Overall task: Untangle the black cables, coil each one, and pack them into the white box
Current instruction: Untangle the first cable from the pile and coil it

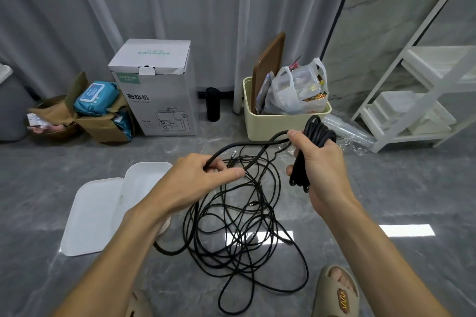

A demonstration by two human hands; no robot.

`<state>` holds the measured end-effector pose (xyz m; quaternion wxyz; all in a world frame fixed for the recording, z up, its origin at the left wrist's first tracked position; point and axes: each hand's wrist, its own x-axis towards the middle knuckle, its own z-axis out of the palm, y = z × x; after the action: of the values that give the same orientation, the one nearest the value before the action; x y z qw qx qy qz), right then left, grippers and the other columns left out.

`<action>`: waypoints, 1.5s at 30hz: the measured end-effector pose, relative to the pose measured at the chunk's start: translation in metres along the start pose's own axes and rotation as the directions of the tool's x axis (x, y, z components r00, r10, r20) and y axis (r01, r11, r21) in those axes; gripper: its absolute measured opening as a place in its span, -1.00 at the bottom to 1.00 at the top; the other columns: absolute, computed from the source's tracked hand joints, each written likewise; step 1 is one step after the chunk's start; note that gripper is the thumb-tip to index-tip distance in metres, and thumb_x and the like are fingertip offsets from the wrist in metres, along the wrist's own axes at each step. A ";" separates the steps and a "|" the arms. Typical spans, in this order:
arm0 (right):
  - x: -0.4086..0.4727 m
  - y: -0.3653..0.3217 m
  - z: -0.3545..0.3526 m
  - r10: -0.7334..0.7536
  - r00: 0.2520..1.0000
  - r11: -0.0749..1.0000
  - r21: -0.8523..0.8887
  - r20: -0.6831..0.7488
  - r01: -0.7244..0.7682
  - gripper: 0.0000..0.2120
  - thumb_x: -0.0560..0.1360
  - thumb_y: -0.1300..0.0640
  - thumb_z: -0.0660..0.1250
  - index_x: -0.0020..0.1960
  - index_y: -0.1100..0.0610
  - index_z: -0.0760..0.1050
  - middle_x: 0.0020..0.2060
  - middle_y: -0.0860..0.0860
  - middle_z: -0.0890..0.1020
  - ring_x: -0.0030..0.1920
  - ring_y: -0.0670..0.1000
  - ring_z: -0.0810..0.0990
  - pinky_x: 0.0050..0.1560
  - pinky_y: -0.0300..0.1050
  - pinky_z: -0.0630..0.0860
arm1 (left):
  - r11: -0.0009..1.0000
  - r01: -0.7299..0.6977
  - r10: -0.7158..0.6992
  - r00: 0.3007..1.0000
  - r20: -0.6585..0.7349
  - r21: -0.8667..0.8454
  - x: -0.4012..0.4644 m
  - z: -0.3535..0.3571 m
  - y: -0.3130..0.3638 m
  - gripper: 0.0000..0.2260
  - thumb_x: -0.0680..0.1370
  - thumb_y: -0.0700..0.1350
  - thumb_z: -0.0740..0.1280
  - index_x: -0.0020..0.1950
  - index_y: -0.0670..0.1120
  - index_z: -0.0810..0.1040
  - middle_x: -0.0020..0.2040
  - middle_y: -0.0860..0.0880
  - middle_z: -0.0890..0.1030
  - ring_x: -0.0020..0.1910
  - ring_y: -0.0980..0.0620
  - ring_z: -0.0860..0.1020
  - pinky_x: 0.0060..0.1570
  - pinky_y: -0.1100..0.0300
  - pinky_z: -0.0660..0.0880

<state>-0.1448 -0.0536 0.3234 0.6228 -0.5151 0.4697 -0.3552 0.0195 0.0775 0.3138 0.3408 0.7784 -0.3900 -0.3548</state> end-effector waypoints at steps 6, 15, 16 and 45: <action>0.009 -0.002 -0.011 0.035 0.991 0.999 0.038 -0.126 -0.030 -0.77 0.54 0.09 0.41 -0.15 0.14 0.38 -0.36 0.02 0.35 -0.47 -0.02 0.40 -0.47 -0.19 0.43 | 0.890 -0.023 0.100 0.984 0.147 -0.456 -0.004 -0.009 -0.001 -0.90 0.49 -0.21 0.46 -0.04 -0.04 0.66 -0.28 0.02 0.52 -0.33 0.02 0.54 -0.17 0.20 0.53; 0.017 -0.002 -0.019 0.068 0.974 0.995 0.092 -0.216 -0.049 -0.74 0.53 0.07 0.41 -0.04 0.16 0.34 -0.35 0.03 0.35 -0.43 0.07 0.43 -0.47 -0.16 0.41 | 0.648 0.052 0.236 0.935 0.265 -0.760 -0.002 -0.020 -0.012 -0.73 0.30 -0.04 0.52 -0.02 -0.01 0.69 -0.16 -0.07 0.61 -0.11 -0.02 0.59 -0.26 0.20 0.50; 0.018 -0.002 -0.020 0.076 0.972 0.994 0.097 -0.222 -0.055 -0.74 0.53 0.07 0.40 -0.05 0.16 0.33 -0.37 0.02 0.34 -0.49 0.03 0.43 -0.44 -0.14 0.42 | 0.618 0.064 0.246 0.931 0.270 -0.784 -0.003 -0.022 -0.013 -0.65 0.24 0.00 0.56 0.00 -0.01 0.69 -0.11 -0.08 0.65 -0.08 -0.03 0.60 -0.27 0.22 0.48; 0.020 -0.011 -0.029 0.147 0.917 0.966 0.252 -0.370 -0.053 -0.82 0.54 0.12 0.38 -0.14 0.15 0.41 -0.28 0.05 0.39 -0.34 0.07 0.42 -0.54 -0.28 0.42 | 0.893 -0.122 0.180 0.979 -0.095 0.433 0.000 0.019 -0.011 -0.70 0.47 0.18 0.43 -0.10 0.13 0.32 -0.11 0.19 0.47 -0.11 0.18 0.47 -0.10 0.15 0.48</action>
<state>-0.1655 -0.0834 0.3284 0.5926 -0.3322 0.5632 -0.4704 0.0076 0.0774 0.2953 0.2147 0.8230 -0.4937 -0.1812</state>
